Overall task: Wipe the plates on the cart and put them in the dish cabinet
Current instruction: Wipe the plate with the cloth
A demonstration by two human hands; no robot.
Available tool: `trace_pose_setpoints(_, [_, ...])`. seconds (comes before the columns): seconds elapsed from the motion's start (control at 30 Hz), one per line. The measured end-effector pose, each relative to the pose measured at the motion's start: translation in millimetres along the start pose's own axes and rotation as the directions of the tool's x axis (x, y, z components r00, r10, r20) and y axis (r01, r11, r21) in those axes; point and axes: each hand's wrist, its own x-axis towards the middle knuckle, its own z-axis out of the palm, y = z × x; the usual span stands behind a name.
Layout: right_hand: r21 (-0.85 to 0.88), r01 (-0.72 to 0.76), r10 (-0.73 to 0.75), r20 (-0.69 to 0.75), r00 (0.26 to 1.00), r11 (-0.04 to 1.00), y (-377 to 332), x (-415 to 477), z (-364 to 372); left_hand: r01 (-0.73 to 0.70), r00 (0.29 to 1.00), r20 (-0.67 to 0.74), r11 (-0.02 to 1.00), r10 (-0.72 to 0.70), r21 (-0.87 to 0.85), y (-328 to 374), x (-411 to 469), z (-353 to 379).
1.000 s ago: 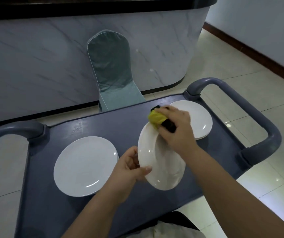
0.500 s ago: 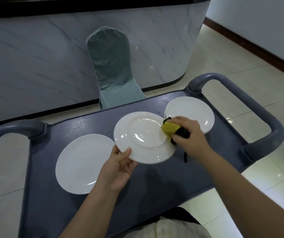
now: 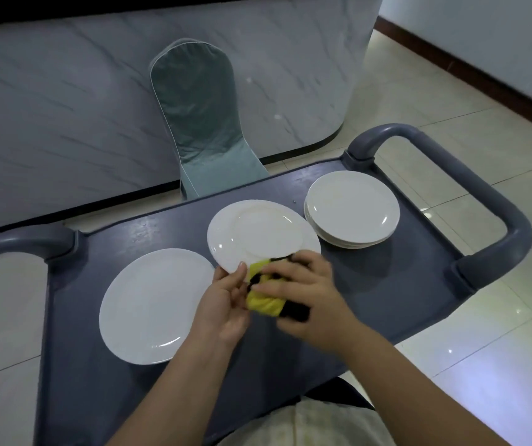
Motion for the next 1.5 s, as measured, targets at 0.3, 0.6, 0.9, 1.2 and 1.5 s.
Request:
trace_pose_setpoints(0.3, [0.383,-0.506,0.593,-0.150,0.791,0.772,69.0,43.2,-39.5,-0.024,0.989,0.149,0.992,0.005,0.124,7.9,-8.4,-19.9])
trace_pose_setpoints(0.6, [0.056,0.032,-0.040,0.163,0.986,0.998,-2.1,65.8,-1.5,-0.120,0.973,0.214,0.981,0.086,0.154,23.2,7.6,-21.4])
trace_pose_setpoints(0.9, [0.096,-0.427,0.438,-0.189,0.879,0.899,52.6,92.2,-43.0,-0.051,0.963,0.264,0.920,-0.058,0.389,8.6,3.0,-18.5])
trace_pose_setpoints(1.2, [0.078,-0.016,0.012,0.059,0.998,0.997,38.1,4.4,-55.0,-0.066,0.949,0.311,0.928,-0.055,0.366,15.7,25.3,-6.2])
trace_pose_setpoints(1.5, [0.050,-0.244,0.249,-0.137,0.959,0.968,34.7,25.5,-56.4,-0.044,0.929,0.352,0.910,-0.115,0.413,2.8,36.9,22.2])
